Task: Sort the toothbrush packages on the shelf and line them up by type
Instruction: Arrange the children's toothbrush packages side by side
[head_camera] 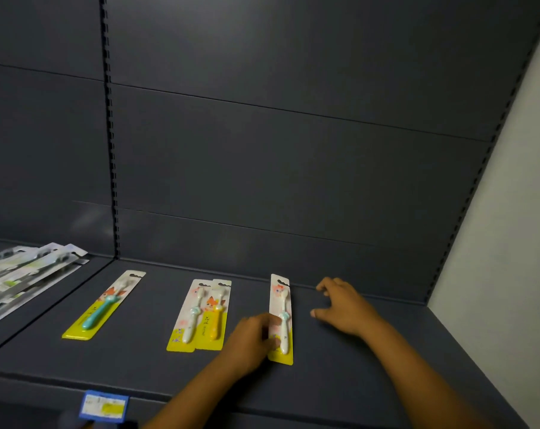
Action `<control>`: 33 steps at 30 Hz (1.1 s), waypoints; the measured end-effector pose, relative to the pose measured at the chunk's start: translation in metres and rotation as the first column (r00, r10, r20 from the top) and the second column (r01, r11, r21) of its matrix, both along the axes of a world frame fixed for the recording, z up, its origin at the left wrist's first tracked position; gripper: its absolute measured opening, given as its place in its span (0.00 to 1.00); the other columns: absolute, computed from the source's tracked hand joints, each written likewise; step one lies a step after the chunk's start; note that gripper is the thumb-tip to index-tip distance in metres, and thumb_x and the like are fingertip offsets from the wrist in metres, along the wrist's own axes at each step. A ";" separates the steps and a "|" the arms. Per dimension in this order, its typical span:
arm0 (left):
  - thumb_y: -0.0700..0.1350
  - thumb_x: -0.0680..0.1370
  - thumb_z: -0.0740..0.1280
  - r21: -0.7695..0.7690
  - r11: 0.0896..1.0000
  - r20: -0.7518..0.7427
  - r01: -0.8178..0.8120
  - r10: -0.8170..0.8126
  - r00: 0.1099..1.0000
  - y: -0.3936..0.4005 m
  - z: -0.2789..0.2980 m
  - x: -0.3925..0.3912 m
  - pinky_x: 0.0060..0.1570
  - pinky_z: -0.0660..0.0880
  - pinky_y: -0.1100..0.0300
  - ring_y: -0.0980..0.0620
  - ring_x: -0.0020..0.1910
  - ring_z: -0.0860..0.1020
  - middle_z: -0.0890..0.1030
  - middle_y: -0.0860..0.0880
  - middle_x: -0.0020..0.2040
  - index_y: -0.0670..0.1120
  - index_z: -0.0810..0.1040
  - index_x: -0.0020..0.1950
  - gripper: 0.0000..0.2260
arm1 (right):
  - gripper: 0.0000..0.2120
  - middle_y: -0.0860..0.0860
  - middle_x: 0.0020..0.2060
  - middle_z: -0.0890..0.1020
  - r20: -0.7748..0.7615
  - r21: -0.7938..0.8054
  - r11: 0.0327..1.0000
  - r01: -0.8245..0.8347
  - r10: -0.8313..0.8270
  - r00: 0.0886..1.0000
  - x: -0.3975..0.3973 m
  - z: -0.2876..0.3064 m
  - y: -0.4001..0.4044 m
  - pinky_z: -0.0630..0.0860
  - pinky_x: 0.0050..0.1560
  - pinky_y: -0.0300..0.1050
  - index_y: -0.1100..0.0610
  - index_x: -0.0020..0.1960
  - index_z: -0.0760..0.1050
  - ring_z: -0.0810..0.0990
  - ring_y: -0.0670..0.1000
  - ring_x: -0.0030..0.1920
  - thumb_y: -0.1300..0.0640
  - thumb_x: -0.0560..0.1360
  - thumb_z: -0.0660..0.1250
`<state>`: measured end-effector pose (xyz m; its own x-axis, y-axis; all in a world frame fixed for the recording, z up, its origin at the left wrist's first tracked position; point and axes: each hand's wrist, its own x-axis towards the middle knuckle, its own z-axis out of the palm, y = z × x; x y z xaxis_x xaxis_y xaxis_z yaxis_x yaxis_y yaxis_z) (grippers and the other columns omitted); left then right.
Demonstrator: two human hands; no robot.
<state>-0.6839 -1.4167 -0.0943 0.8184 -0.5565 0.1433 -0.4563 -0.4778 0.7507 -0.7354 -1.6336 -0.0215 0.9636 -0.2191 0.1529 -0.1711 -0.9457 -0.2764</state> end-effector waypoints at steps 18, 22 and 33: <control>0.56 0.77 0.66 0.254 0.958 0.238 -0.133 0.071 0.969 0.003 0.008 0.006 0.58 0.75 0.52 0.47 0.60 0.75 0.74 0.49 0.58 0.55 0.76 0.61 0.14 | 0.24 0.49 0.59 0.73 -0.006 0.046 0.993 -0.107 0.108 0.994 0.009 -0.002 0.006 0.73 0.61 0.48 0.51 0.62 0.69 0.72 0.50 0.62 0.46 0.71 0.72; 0.57 0.77 0.66 0.322 0.926 0.298 -0.194 0.095 0.950 0.047 0.039 0.016 0.56 0.75 0.53 0.49 0.58 0.76 0.74 0.51 0.61 0.54 0.74 0.65 0.17 | 0.24 0.50 0.57 0.74 -0.020 0.058 0.986 -0.154 0.155 0.988 0.020 -0.001 0.022 0.73 0.60 0.49 0.51 0.60 0.70 0.74 0.51 0.60 0.47 0.69 0.74; 0.60 0.75 0.67 0.471 0.696 0.510 -0.542 0.287 0.811 0.260 0.103 0.032 0.56 0.74 0.52 0.45 0.63 0.73 0.73 0.47 0.65 0.52 0.72 0.67 0.23 | 0.26 0.52 0.60 0.74 -0.030 0.030 0.938 -0.346 0.347 0.938 0.065 0.005 0.183 0.72 0.60 0.48 0.51 0.62 0.70 0.72 0.54 0.63 0.43 0.69 0.72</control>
